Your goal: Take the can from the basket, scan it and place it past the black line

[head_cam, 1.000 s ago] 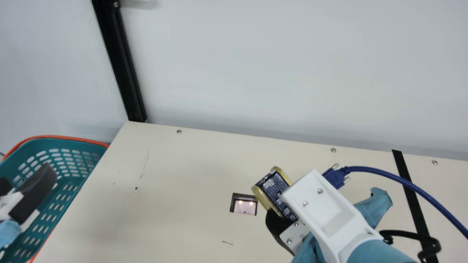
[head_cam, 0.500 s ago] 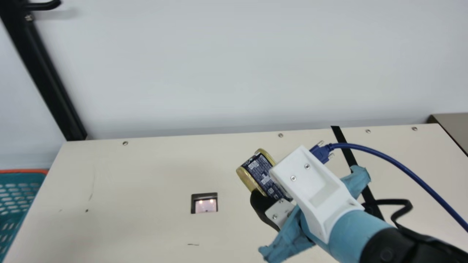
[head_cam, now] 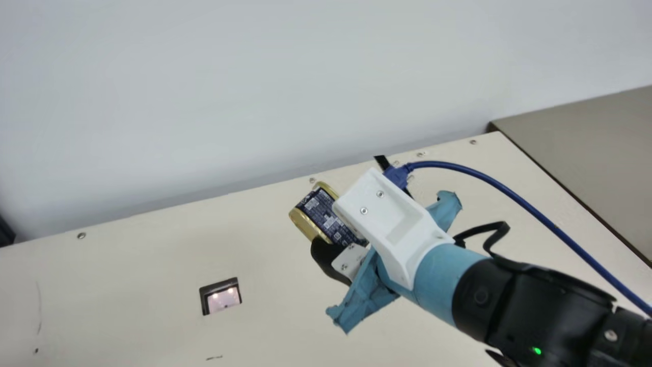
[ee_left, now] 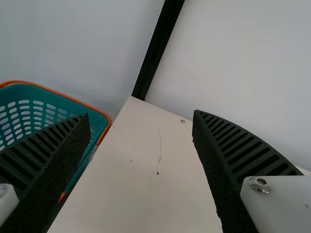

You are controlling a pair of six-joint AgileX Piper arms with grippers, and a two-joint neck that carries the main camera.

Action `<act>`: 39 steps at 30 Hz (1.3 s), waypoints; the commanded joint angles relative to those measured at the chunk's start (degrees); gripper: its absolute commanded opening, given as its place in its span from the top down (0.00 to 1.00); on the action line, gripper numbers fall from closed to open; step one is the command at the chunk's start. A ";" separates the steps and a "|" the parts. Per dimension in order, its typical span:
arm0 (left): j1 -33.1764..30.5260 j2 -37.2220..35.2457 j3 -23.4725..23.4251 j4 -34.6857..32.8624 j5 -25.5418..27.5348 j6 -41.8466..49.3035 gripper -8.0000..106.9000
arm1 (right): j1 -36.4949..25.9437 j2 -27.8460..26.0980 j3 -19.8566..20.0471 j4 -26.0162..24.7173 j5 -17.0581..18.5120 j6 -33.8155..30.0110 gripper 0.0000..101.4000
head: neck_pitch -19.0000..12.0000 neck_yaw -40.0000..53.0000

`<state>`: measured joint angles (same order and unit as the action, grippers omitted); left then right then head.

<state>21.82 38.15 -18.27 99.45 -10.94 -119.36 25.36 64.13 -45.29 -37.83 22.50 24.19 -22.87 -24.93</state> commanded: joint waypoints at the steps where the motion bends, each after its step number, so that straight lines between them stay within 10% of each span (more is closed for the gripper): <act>1: 0.00 0.00 0.00 0.00 0.00 0.00 0.15 | -0.41 -0.27 0.13 -1.11 0.44 1.03 1.00 | -2.13 -2.25; 19: 0.00 0.00 0.00 0.00 0.00 0.00 0.15 | -7.03 -3.84 2.33 -11.25 3.46 11.81 1.00 | -2.13 -13.46; 39: 0.00 0.00 0.00 0.00 0.00 0.00 0.15 | -15.50 -7.24 3.46 -9.90 4.39 9.92 1.00 | -2.13 -15.71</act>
<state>21.82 38.15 -18.27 99.45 -10.94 -119.36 10.58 56.98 -41.71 -48.24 26.94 34.78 -23.17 -39.00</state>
